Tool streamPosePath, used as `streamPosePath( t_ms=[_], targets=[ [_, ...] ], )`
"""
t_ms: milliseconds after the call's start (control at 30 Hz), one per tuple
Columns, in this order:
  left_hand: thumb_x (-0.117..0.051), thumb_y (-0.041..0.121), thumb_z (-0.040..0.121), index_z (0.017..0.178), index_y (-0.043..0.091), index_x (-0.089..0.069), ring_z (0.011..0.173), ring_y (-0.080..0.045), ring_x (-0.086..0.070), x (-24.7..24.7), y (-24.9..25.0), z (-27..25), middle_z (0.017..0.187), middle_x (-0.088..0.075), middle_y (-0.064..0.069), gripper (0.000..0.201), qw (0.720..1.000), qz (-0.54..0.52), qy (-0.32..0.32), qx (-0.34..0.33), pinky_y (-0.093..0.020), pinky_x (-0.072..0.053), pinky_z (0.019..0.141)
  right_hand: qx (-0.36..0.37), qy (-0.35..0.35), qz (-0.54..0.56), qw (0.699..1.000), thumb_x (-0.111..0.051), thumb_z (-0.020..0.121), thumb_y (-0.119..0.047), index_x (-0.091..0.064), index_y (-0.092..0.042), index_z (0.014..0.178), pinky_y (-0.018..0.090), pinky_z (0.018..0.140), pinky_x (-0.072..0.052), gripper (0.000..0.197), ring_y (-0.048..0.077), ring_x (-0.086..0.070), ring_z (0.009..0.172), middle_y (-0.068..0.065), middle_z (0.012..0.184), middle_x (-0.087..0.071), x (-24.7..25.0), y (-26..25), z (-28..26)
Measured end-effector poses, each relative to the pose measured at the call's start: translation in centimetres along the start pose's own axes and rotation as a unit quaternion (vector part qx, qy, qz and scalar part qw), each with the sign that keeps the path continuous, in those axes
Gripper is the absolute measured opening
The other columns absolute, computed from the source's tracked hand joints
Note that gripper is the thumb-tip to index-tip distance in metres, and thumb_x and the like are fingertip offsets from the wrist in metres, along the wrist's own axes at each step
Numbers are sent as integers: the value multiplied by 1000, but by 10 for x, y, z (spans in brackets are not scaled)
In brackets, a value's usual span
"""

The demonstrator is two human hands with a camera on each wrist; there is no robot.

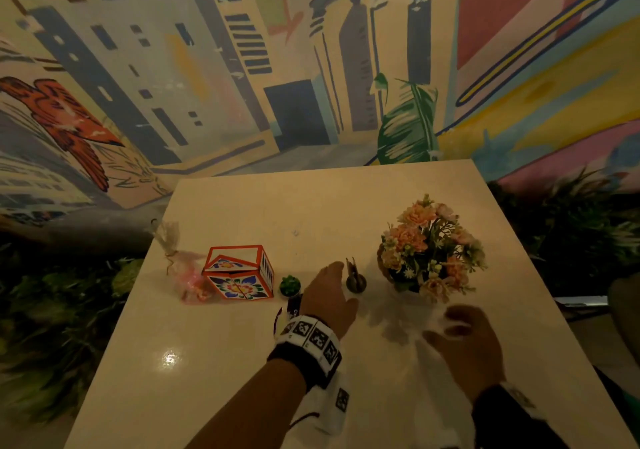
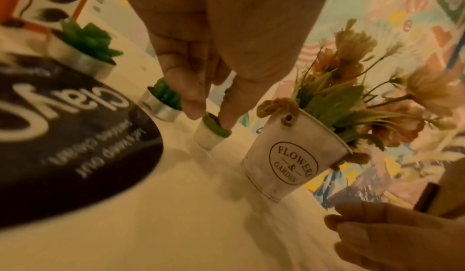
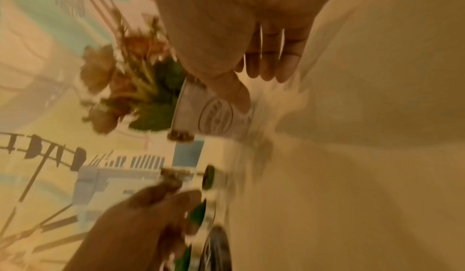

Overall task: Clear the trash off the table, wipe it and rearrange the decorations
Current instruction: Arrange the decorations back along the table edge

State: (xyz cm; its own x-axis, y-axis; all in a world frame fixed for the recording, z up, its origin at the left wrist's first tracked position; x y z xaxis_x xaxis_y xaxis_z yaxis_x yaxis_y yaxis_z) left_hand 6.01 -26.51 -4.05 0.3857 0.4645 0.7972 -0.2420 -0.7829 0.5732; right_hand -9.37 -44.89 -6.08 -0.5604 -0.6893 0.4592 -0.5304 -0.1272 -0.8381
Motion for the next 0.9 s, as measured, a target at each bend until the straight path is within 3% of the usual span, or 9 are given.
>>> streamPosePath(
  t_ms=[100,167,233,300,400,500,633,800,900],
  targets=[
    [-67,25,82,115,18,-46,99,-21,-56,1,2,-19,113,-53,-2,40,991,-76,91,56,-27,-45,82,24,-33,46,998,-86,55,3,-42,-18,131,35,80,-46,90,21,-52,100,-2,115,-52,6,-14,29],
    [-63,29,84,98,20,-46,88,-19,-56,-12,12,-40,98,-55,1,24,994,-63,75,53,-29,-47,76,63,-67,58,994,-86,51,8,-44,-16,129,33,81,-46,93,19,-54,102,-3,109,-57,4,-26,43],
    [-57,32,87,110,20,-50,101,-17,-55,-39,26,-54,109,-57,1,27,1000,-23,-4,13,-30,-46,90,78,-107,72,989,-82,50,17,-47,-13,118,24,71,-49,82,19,-57,96,-7,96,-61,0,-36,48],
    [-56,28,88,141,17,-35,128,-16,-43,-63,35,-53,139,-45,1,58,998,-33,-62,-4,-26,-34,108,79,-136,79,984,-76,54,24,-48,-7,114,7,58,-47,73,14,-57,85,-9,91,-58,-2,-45,48],
    [-57,25,84,148,16,-22,134,-14,-38,-75,49,-40,147,-39,0,73,995,-32,-87,-31,-16,-25,111,93,-153,68,982,-74,62,20,-49,5,121,-2,55,-42,65,9,-56,84,3,101,-60,-5,-48,47],
    [-56,17,84,139,20,-35,122,-1,-43,-72,59,-37,137,-48,5,59,993,-66,-90,-50,-2,-19,104,60,-180,107,976,-68,75,14,-49,-2,122,8,62,-47,53,22,-55,102,-11,85,-66,-8,-47,44],
    [-53,10,88,140,17,-33,127,-11,-44,-62,61,-44,138,-47,1,56,993,-61,-84,-62,-19,-28,112,70,-185,42,979,-79,68,1,-51,-18,107,28,82,-45,52,23,-60,98,-1,92,-58,-11,-49,36],
    [-58,15,87,146,14,-25,127,-19,-47,-53,52,-45,141,-47,-3,68,994,-33,-102,-24,-21,-35,102,75,-177,56,980,-82,64,0,-53,-15,109,30,84,-45,55,21,-59,93,-1,96,-60,-17,-51,32],
    [-62,20,84,142,18,-38,116,-13,-54,-41,23,-49,129,-56,5,63,994,-85,-57,34,-13,-37,91,72,-154,78,982,-82,61,8,-55,-10,118,29,80,-44,66,23,-60,97,1,101,-63,-13,-40,36]
  ],
)
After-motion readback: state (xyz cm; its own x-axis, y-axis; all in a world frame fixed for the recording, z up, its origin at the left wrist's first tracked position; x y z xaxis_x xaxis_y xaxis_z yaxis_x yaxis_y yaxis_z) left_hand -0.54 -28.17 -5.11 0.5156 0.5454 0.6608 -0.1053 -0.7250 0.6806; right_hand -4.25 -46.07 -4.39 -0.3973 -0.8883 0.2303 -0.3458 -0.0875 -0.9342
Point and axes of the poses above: each hand's wrist, its own z-axis towards the middle knuckle, its own x-axis out of the back of the hand, y = z × x, the point moved 5 cm from there along z, towards the middle knuckle
